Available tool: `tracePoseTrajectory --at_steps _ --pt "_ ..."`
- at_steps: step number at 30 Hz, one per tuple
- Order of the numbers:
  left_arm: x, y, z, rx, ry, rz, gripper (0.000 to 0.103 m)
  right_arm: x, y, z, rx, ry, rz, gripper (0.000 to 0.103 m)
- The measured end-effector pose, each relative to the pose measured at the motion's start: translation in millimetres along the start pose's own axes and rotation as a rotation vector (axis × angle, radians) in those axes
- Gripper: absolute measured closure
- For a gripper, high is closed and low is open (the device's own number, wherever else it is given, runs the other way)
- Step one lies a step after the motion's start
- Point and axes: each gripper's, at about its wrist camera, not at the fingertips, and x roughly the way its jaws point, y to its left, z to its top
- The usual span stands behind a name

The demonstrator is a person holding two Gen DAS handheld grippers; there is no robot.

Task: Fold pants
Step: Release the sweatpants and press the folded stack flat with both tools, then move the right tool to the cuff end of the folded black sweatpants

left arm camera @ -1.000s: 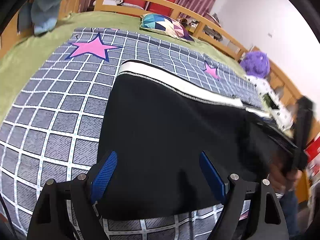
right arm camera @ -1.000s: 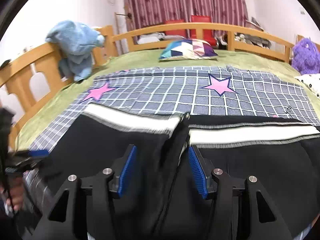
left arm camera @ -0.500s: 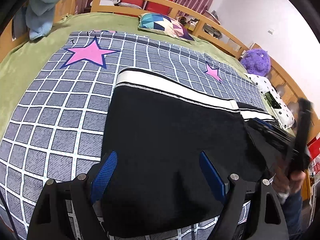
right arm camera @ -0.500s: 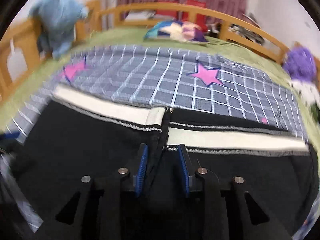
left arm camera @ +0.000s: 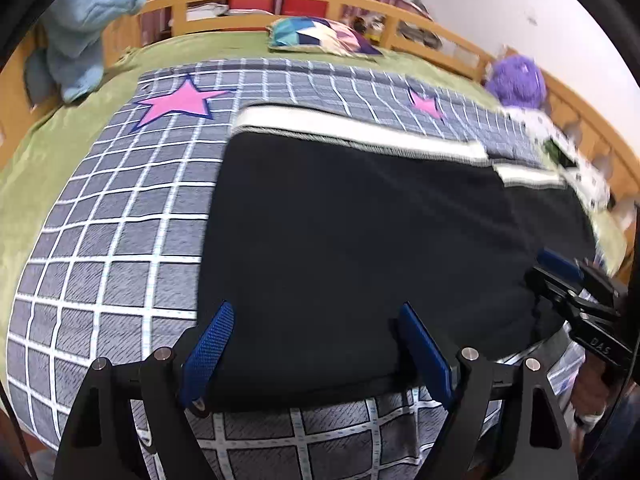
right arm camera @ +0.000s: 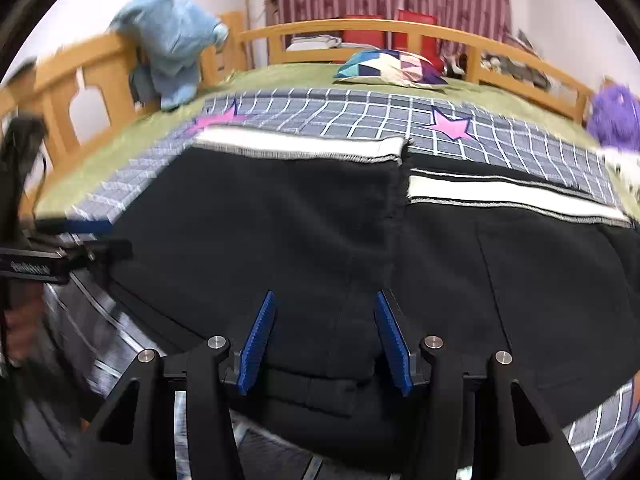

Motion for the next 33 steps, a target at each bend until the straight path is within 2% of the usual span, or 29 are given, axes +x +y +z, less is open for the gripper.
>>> tracePoseTrajectory --at_steps 3,6,8,10,11,14,17,19,23,26,29,33 --pt "-10.9 11.7 3.8 -0.071 -0.034 -0.010 0.021 -16.8 -21.8 5.8 0.079 0.015 0.003 0.050" --pt "-15.2 19.9 8.0 -0.102 -0.058 -0.002 0.026 -36.7 -56.9 6.5 0.153 0.006 -0.093 0.049" --pt "-15.0 19.8 11.7 -0.099 -0.066 0.018 0.027 -50.4 -79.9 3.3 0.170 -0.008 -0.195 0.042" --pt "-16.1 18.5 15.6 -0.102 -0.093 0.039 0.028 -63.2 -101.2 -0.8 0.196 -0.035 -0.299 0.024" --pt "-16.3 16.5 18.1 -0.107 -0.107 0.030 0.028 -72.3 -112.0 -5.7 0.208 -0.051 -0.335 0.022" --pt "-15.0 10.3 23.9 -0.112 -0.126 0.014 0.028 -87.5 -141.6 -14.2 0.229 -0.050 -0.409 0.020" --pt "-10.0 1.0 28.8 -0.114 -0.136 0.032 0.028 -96.0 -164.5 -25.0 0.237 -0.027 -0.481 0.020" --pt "-6.1 -6.2 32.5 -0.116 -0.129 0.015 0.028 -95.9 -178.2 -32.6 0.240 0.009 -0.525 0.020" --pt "-3.7 -15.9 36.9 -0.136 -0.151 -0.020 0.028 -91.4 -195.0 -44.4 0.257 0.063 -0.498 0.020" --pt "-0.6 -24.0 38.1 -0.123 -0.136 -0.052 0.028 -91.4 -190.7 -50.0 0.257 0.049 -0.417 0.020" --pt "-2.1 -31.6 37.6 -0.088 -0.138 -0.037 0.028 -82.6 -188.1 -48.3 0.271 0.091 -0.317 0.020" --pt "-12.1 -32.8 35.5 -0.097 -0.152 -0.046 0.022 -74.6 -182.8 -42.5 0.310 0.097 -0.280 0.020"
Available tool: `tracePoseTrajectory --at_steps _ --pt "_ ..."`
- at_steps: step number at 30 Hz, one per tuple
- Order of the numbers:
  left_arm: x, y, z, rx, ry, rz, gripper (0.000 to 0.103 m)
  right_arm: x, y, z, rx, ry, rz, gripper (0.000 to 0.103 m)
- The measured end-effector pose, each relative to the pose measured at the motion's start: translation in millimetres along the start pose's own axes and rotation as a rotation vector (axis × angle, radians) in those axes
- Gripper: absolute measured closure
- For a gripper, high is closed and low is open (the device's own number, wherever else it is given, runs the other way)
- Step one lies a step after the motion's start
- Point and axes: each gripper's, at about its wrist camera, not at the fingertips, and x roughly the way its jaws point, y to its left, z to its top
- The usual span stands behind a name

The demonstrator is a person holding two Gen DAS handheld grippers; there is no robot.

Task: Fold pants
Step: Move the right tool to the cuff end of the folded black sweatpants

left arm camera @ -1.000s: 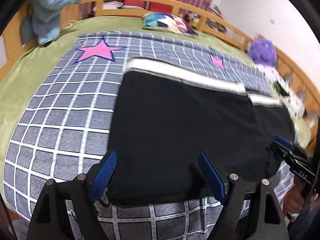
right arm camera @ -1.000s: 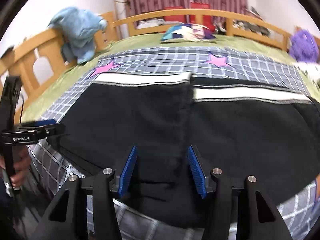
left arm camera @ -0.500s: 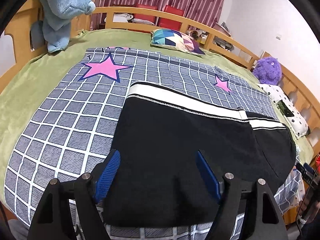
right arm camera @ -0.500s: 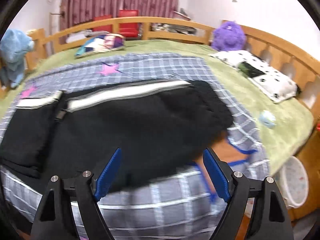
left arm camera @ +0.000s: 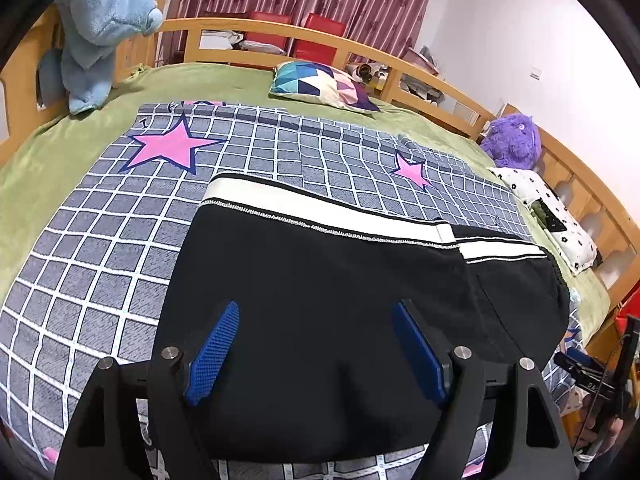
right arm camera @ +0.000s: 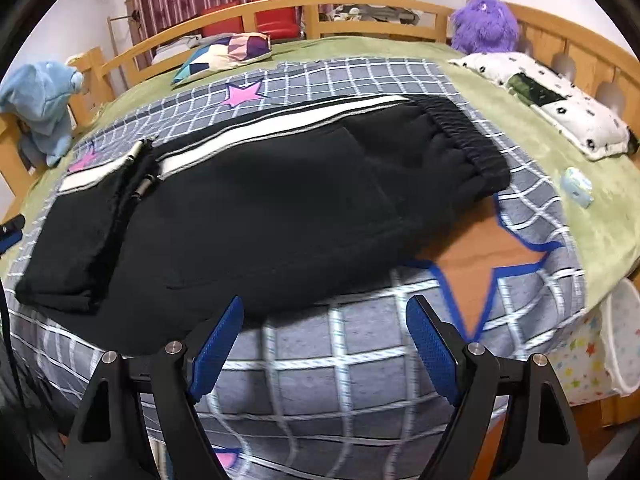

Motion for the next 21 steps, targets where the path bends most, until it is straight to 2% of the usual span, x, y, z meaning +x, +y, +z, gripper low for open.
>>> tracePoseTrajectory --at_steps 7,11,15,18,21 --pt "-10.0 12.7 0.0 -0.039 -0.043 0.085 0.022 -2.8 22.1 11.7 -0.001 -0.021 -0.007 0.020" --pt "-8.6 24.1 -2.4 -0.061 -0.016 0.089 0.022 -7.5 26.7 15.8 -0.016 -0.035 -0.054 0.020" --pt "-7.7 35.1 -5.5 -0.078 0.008 0.057 0.022 -14.2 26.1 16.4 -0.009 -0.065 -0.056 0.020" --pt "-11.0 38.8 -6.6 -0.085 -0.003 0.042 0.023 -20.0 22.0 12.3 0.007 -0.103 0.018 0.020" --pt "-12.8 38.9 -6.7 -0.071 -0.006 0.037 0.023 -20.0 11.7 9.8 0.076 -0.088 0.106 0.020"
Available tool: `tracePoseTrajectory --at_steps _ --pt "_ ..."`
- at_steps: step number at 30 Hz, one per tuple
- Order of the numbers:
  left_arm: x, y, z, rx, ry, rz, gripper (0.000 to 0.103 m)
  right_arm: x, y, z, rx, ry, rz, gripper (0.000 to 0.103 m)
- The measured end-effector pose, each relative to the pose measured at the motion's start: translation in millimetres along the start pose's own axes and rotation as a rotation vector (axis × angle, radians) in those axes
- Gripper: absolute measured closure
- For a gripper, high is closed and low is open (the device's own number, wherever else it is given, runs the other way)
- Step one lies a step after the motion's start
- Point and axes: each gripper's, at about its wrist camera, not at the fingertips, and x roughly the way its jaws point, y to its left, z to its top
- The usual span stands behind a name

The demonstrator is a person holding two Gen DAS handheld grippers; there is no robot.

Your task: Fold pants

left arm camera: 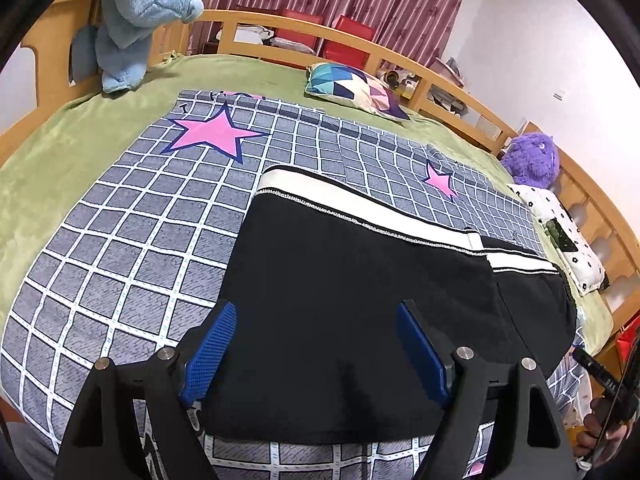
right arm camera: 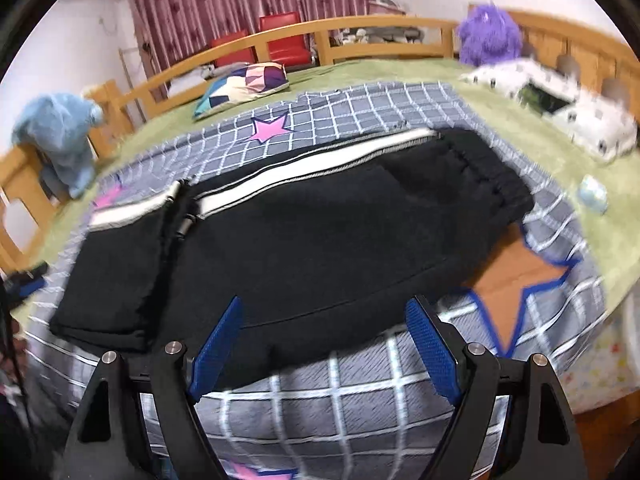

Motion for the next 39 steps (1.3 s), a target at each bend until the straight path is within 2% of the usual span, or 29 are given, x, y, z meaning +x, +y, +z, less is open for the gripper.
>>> tracePoseTrajectory --at_steps 3,7,9,12,17,20,24,25,30,33,36,39 --pt "-4.1 0.0 0.2 0.012 -0.014 -0.028 0.023 0.6 -10.0 0.2 0.042 0.005 0.021 0.020" --pt "-6.9 -1.3 2.1 0.007 -0.016 -0.077 0.023 -7.4 -15.5 0.5 0.004 -0.078 -0.127 0.021" --pt "-7.7 -5.1 3.5 0.018 -0.024 -0.083 0.023 -12.8 -19.1 2.2 -0.023 -0.128 -0.155 0.023" --pt "-11.1 -12.9 4.6 0.038 -0.072 -0.073 0.023 -17.0 -31.7 6.4 -0.006 -0.184 -0.156 0.023" --pt "-9.6 -28.8 10.3 0.077 -0.087 -0.094 0.023 -9.4 -55.2 12.9 0.028 -0.220 -0.124 0.023" --pt "-4.3 -35.7 13.8 0.106 -0.076 -0.099 0.023 2.1 -72.3 18.7 0.081 -0.189 -0.094 0.023" --pt "3.5 -35.2 16.0 0.128 -0.052 -0.034 0.023 17.6 -100.2 25.5 0.194 -0.140 -0.013 0.025" --pt "5.0 -31.4 17.2 0.125 -0.048 -0.018 0.023 23.2 -106.0 27.1 0.215 -0.119 -0.006 0.032" --pt "14.7 -1.9 23.4 0.057 -0.003 0.031 0.023 52.0 -121.2 29.9 0.287 -0.034 0.050 0.051" --pt "28.0 20.4 23.7 0.010 0.059 0.071 0.023 72.8 -124.6 30.5 0.330 0.012 0.101 0.053" --pt "46.0 36.8 17.9 -0.032 0.147 0.026 0.023 84.5 -124.0 32.4 0.364 0.007 0.143 0.053" --pt "64.1 46.2 9.8 -0.053 0.182 -0.001 0.023 92.1 -120.3 37.0 0.367 -0.002 0.150 0.053"
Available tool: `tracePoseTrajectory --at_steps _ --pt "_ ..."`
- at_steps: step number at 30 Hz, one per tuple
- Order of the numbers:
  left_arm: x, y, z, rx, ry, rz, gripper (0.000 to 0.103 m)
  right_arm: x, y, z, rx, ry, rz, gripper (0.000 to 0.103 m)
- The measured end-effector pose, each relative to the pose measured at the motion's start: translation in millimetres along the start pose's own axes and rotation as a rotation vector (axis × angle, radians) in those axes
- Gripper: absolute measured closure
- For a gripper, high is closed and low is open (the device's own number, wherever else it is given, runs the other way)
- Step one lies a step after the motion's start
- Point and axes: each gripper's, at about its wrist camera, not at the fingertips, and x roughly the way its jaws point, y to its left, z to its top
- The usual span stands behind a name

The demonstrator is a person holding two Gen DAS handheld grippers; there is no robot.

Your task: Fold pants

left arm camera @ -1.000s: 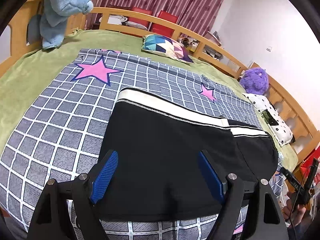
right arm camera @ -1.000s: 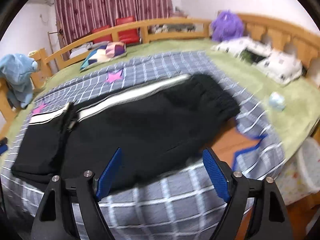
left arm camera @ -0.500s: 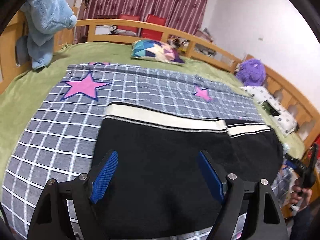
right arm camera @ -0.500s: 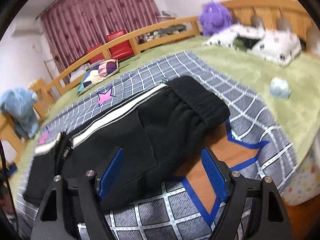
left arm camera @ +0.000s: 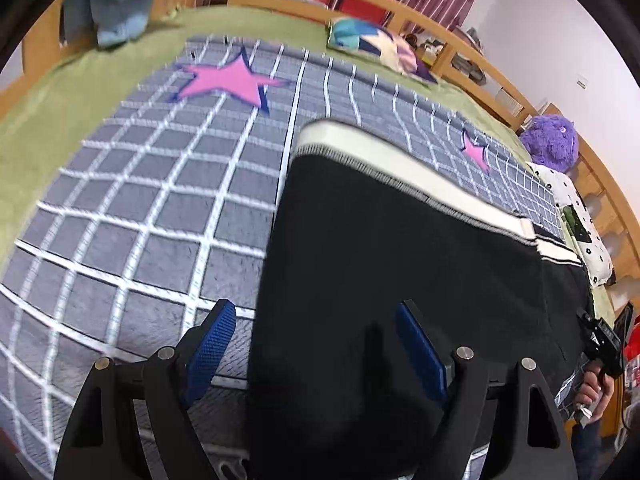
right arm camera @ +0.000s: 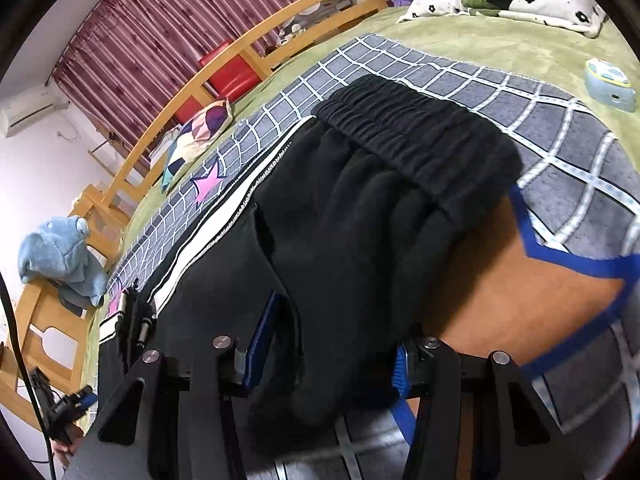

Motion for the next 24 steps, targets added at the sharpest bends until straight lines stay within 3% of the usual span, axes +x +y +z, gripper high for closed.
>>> tracePoseTrajectory --at_steps 3,5,7,9,11,12,16,21,24 --pt "11.0 1.7 1.7 -0.010 -0.021 -0.041 0.023 6.8 1.6 2.6 0.016 -0.010 0.005 0.056" --pt "16.2 0.1 8.7 -0.004 -0.025 -0.079 0.024 7.9 2.9 5.1 0.025 -0.014 -0.001 0.063" --pt "25.2 -0.2 16.1 -0.039 -0.003 -0.106 0.033 5.3 8.5 7.2 0.002 -0.026 -0.025 0.080" --pt "29.8 -2.7 22.3 -0.050 0.024 -0.091 0.066 -3.4 19.9 8.7 -0.044 -0.050 -0.071 0.087" --pt "27.3 -1.4 27.7 -0.071 0.041 -0.119 0.086 -14.8 36.2 11.7 -0.084 -0.081 -0.099 0.089" --pt "22.1 1.7 32.4 -0.102 0.035 -0.156 0.091 -20.9 44.5 12.8 -0.095 -0.101 -0.105 0.089" --pt "-6.7 2.4 54.1 -0.141 -0.034 -0.260 0.093 -43.5 95.7 25.0 -0.180 -0.181 -0.122 0.091" --pt "-34.0 0.6 88.2 -0.109 -0.100 -0.289 0.093 -64.7 166.6 44.4 -0.273 -0.266 -0.079 0.091" --pt "-48.6 14.9 105.7 -0.104 -0.133 -0.259 0.093 -69.2 200.5 51.8 -0.294 -0.292 -0.020 0.091"
